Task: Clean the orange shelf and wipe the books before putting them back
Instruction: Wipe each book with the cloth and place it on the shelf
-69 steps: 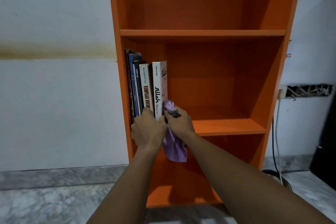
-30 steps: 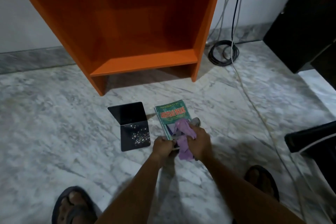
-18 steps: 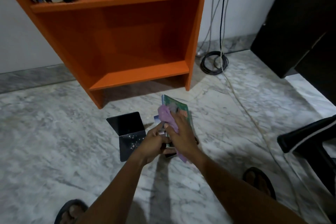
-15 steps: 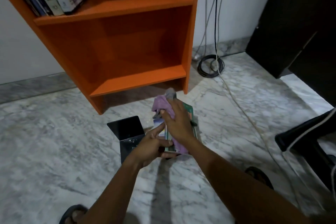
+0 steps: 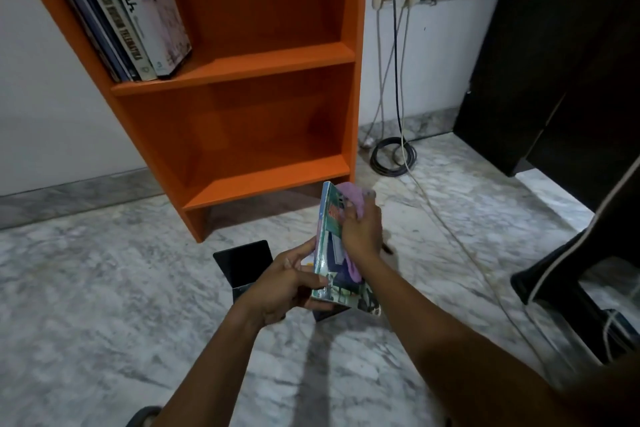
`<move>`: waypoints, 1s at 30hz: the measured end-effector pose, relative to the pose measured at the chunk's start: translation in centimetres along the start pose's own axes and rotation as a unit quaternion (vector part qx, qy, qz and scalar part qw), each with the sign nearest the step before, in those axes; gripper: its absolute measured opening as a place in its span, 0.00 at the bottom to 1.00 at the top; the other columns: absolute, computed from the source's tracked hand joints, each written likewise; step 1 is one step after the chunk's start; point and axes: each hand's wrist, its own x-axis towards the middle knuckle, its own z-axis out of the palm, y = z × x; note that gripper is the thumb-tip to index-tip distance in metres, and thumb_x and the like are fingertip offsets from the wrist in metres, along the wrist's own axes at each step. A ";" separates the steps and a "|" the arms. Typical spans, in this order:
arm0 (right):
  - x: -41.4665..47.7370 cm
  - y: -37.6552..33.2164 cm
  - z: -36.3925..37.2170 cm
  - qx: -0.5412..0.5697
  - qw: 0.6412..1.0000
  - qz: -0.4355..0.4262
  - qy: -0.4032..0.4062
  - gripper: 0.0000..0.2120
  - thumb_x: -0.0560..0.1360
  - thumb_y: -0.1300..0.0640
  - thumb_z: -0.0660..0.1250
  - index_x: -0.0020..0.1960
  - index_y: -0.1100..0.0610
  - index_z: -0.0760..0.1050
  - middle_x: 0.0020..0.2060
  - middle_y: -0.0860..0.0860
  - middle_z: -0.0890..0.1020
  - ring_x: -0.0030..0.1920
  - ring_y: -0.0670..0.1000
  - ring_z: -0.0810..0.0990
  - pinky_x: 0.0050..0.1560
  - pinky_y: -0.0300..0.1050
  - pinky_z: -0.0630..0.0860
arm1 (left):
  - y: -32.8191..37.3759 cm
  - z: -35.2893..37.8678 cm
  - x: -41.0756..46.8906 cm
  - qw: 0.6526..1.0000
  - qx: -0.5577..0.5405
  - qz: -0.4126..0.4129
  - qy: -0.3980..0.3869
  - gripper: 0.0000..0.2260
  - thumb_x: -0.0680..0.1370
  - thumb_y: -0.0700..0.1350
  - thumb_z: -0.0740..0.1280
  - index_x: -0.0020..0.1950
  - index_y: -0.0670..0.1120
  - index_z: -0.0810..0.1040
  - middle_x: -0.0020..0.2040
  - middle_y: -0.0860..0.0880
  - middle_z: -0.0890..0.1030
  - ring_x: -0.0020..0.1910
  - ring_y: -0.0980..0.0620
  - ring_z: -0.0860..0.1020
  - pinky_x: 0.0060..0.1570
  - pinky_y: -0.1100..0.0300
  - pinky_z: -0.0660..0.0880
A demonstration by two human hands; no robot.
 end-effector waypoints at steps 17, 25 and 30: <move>-4.9 4.8 -3.4 0.253 0.896 0.290 -0.223 0.15 0.81 0.46 0.64 0.54 0.58 0.78 0.40 0.54 0.83 0.39 0.54 0.83 0.33 0.42 0.78 | 2.9 -5.0 -0.7 0.990 -0.117 0.044 0.071 0.30 0.80 0.27 0.57 0.76 0.53 0.68 0.64 0.39 0.82 0.61 0.34 0.80 0.54 0.40 0.81; -3.5 -4.1 -4.7 0.287 0.913 0.143 -0.253 0.15 0.74 0.66 0.72 0.61 0.63 0.80 0.46 0.59 0.87 0.40 0.55 0.86 0.39 0.46 0.83 | 3.4 -2.7 0.8 0.986 0.032 0.057 0.151 0.28 0.81 0.33 0.64 0.77 0.56 0.66 0.65 0.40 0.81 0.61 0.41 0.80 0.48 0.54 0.83; -6.5 -5.2 -3.7 -0.016 0.982 -0.115 -0.147 0.24 0.71 0.59 0.71 0.64 0.41 0.75 0.50 0.41 0.82 0.46 0.48 0.83 0.40 0.45 0.81 | 4.5 -0.2 2.3 0.968 0.037 0.112 0.219 0.36 0.75 0.58 0.72 0.80 0.56 0.61 0.66 0.54 0.75 0.64 0.50 0.76 0.60 0.49 0.75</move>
